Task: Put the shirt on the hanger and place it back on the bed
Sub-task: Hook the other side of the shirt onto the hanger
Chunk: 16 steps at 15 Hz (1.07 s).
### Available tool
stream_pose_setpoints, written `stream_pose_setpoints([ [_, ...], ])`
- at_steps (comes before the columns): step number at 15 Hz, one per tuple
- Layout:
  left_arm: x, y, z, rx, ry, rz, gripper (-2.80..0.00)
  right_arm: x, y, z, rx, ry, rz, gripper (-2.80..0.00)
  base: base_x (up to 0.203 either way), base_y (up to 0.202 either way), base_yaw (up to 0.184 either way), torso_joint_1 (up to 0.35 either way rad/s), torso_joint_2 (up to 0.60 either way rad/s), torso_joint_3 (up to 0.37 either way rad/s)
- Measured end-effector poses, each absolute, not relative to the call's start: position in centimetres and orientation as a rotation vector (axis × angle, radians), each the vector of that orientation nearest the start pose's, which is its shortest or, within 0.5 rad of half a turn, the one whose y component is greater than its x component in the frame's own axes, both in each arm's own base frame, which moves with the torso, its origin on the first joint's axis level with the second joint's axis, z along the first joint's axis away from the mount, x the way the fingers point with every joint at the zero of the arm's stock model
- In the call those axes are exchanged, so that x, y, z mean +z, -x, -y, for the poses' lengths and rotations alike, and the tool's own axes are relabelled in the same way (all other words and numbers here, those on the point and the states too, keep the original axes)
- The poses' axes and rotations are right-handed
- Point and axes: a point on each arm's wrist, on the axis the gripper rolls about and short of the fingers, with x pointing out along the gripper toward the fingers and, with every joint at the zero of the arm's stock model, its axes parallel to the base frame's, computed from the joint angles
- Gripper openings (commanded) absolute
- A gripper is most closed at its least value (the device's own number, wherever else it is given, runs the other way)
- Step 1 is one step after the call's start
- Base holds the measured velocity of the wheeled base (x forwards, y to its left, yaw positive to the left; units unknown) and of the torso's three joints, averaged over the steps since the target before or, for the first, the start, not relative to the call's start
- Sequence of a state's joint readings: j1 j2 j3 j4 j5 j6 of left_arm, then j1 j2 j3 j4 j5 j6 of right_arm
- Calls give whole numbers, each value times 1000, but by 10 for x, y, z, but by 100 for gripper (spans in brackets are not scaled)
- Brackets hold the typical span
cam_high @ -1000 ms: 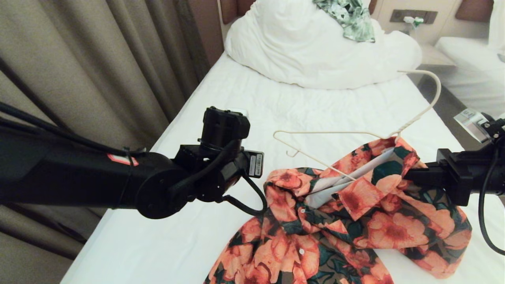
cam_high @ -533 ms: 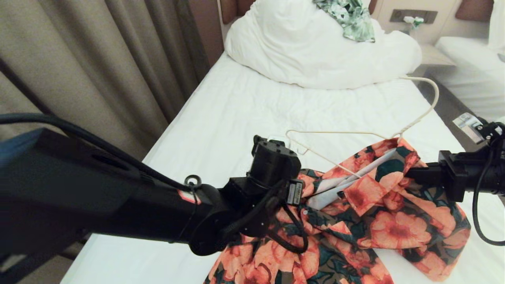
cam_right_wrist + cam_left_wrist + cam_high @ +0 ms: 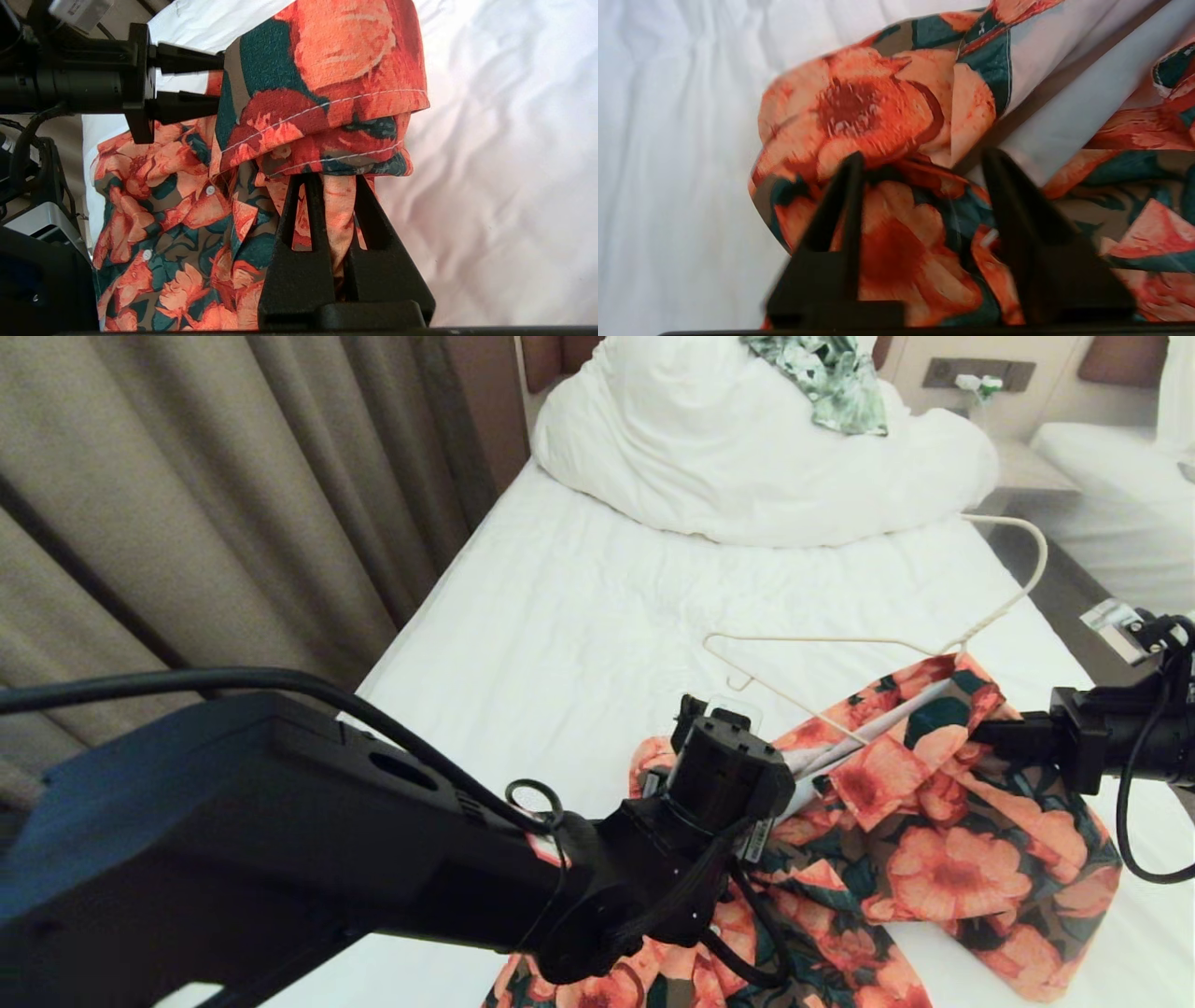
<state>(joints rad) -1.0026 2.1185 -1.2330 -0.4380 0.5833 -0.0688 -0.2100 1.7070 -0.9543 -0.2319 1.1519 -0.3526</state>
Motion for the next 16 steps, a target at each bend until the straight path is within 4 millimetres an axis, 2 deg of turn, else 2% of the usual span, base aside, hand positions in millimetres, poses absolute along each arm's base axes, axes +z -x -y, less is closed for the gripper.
stream_pose_setpoints([
  [5, 125, -234, 346, -426, -355, -220, 0, 187, -297, 43, 973, -22, -255, -280, 0, 0, 0, 0, 0, 0],
  [9, 109, -231, 352, -443, -397, -219, 0, 186, -298, 44, 971, -22, -255, -280, 0, 0, 0, 0, 0, 0],
  [16, 87, -259, 351, -394, -477, -123, 0, 186, -298, 45, 968, -22, -255, -280, 0, 0, 0, 0, 0, 0],
])
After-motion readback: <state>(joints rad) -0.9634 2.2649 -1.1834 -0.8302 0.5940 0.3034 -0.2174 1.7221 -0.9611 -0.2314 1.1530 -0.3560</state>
